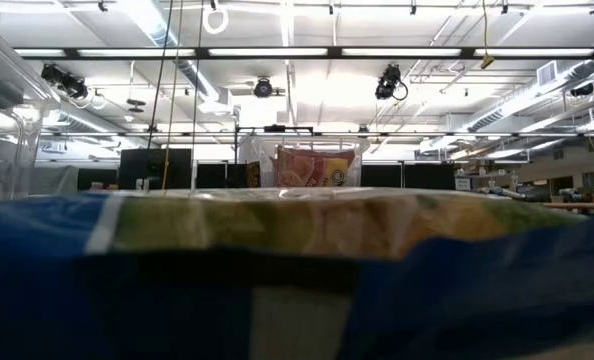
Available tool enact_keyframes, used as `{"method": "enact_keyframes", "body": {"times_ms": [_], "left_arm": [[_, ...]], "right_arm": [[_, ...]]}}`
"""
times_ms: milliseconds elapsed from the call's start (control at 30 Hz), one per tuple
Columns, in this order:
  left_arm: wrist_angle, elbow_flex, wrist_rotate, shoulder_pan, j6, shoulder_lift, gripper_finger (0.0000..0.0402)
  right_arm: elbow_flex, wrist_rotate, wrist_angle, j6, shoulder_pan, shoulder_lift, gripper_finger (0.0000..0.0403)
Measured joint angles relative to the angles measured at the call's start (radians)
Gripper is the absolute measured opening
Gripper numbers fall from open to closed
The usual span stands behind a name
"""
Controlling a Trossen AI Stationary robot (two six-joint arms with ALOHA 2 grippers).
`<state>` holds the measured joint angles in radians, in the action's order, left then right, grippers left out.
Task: Sort Maruchan noodles
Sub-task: Put the orange noodle pack into the bottom left transparent bin
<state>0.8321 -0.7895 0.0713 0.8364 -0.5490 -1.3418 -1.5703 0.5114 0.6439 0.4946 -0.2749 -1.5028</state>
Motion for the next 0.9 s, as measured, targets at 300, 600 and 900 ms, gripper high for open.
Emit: {"method": "enact_keyframes", "body": {"times_ms": [300,600,900], "left_arm": [[-0.127,0.077,0.071,0.085,0.279,0.0,0.0189],[-0.151,0.077,0.063,0.102,0.326,-0.005,0.0188],[-0.22,0.105,0.067,0.103,0.291,-0.099,0.0137]], "right_arm": [[0.0,0.004,0.003,0.011,0.002,0.0,0.021],[0.0,0.011,0.004,0.027,0.002,0.0,0.021],[0.0,0.012,0.004,0.026,0.002,0.0,0.021]]}}
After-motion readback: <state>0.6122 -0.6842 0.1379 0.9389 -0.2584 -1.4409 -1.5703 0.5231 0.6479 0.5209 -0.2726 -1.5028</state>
